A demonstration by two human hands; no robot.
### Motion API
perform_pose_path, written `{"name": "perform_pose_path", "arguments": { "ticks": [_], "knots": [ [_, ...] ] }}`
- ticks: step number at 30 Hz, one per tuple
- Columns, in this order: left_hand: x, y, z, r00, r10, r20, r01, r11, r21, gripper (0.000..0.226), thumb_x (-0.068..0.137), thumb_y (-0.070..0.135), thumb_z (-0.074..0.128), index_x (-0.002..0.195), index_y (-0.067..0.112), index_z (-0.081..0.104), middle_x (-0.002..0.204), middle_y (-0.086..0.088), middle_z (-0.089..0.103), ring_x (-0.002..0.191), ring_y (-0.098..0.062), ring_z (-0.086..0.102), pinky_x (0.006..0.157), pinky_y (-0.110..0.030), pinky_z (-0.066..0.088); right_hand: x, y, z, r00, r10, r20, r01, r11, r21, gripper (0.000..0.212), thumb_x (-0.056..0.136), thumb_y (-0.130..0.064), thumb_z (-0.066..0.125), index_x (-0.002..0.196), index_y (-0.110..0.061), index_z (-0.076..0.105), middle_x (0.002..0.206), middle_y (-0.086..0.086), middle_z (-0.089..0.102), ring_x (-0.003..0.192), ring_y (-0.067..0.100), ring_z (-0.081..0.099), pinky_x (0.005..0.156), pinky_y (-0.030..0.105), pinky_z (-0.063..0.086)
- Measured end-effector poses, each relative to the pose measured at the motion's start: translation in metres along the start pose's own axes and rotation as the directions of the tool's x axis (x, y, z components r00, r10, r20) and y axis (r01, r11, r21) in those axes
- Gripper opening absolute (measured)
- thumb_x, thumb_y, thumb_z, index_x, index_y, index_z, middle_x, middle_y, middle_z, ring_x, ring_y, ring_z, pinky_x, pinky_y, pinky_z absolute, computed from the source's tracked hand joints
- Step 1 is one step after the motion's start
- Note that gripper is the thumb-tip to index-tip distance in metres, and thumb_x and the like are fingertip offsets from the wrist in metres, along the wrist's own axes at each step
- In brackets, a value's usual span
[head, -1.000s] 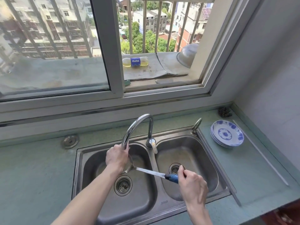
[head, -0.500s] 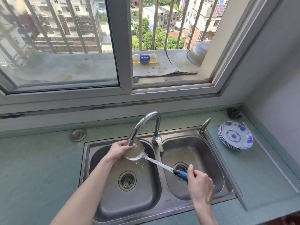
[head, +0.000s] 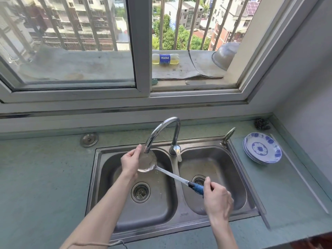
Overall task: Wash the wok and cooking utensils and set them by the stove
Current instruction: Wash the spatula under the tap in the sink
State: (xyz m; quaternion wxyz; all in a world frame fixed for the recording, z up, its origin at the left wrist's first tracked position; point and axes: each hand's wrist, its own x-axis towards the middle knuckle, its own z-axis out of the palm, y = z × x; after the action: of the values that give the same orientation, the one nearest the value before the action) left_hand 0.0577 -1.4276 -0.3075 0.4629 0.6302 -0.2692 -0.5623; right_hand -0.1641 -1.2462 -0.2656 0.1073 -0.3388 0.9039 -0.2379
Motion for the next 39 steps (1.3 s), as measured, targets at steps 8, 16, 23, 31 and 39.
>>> {"name": "perform_pose_path", "arguments": {
  "ticks": [8,16,23,31,39],
  "knots": [
    [-0.013,-0.014,-0.009,0.934,-0.102,0.342,0.171,0.969,-0.177,0.017,0.101,0.013,0.059,0.106,0.006,0.073,0.095,-0.007,0.076,0.092,-0.025,0.068,0.079,-0.032,0.058,0.013,0.016,-0.004,0.996,0.072,0.051,-0.070,0.997,-0.042,0.054,0.102,-0.044,0.047,0.067,-0.013,0.073,0.070,0.009,0.072,0.074,0.036,0.064,0.070,0.037,0.051],
    [-0.012,-0.014,-0.014,0.922,0.381,-0.068,-0.250,0.721,0.647,0.074,0.092,0.069,0.053,0.048,0.011,0.042,0.044,-0.001,0.045,0.044,-0.020,0.043,0.048,-0.032,0.033,0.007,0.012,-0.009,0.984,0.039,0.174,-0.053,0.996,0.076,0.051,0.103,-0.042,0.050,0.065,-0.016,0.073,0.057,-0.007,0.069,0.068,0.020,0.061,0.061,0.032,0.040],
    [-0.008,-0.013,0.006,0.998,-0.057,0.037,0.061,0.991,-0.120,0.024,0.096,0.030,0.069,0.095,0.007,0.075,0.085,-0.006,0.072,0.080,-0.017,0.067,0.085,-0.036,0.054,0.003,0.010,-0.012,0.978,0.066,0.199,-0.090,0.989,0.114,0.046,0.104,-0.038,0.051,0.072,-0.017,0.076,0.056,-0.008,0.069,0.066,0.008,0.058,0.057,0.024,0.038],
    [-0.022,-0.002,0.012,0.970,-0.137,0.202,0.183,0.955,-0.234,0.032,0.098,0.021,0.065,0.122,0.000,0.063,0.100,-0.011,0.073,0.086,-0.024,0.071,0.078,-0.036,0.061,-0.008,-0.007,-0.013,0.981,0.073,0.182,-0.099,0.985,0.141,0.053,0.106,-0.036,0.047,0.061,-0.018,0.068,0.049,-0.014,0.056,0.063,0.021,0.054,0.063,0.036,0.036],
    [-0.011,-0.028,0.004,0.999,0.003,-0.041,0.005,0.978,0.208,0.056,0.093,0.062,0.057,0.081,0.009,0.073,0.067,-0.009,0.074,0.063,-0.027,0.074,0.066,-0.037,0.061,-0.006,-0.015,-0.034,0.987,-0.082,0.137,0.056,0.981,0.184,0.052,0.101,-0.037,0.059,0.051,-0.024,0.059,0.037,-0.015,0.051,0.053,0.011,0.051,0.053,0.029,0.036]
  ]
}}
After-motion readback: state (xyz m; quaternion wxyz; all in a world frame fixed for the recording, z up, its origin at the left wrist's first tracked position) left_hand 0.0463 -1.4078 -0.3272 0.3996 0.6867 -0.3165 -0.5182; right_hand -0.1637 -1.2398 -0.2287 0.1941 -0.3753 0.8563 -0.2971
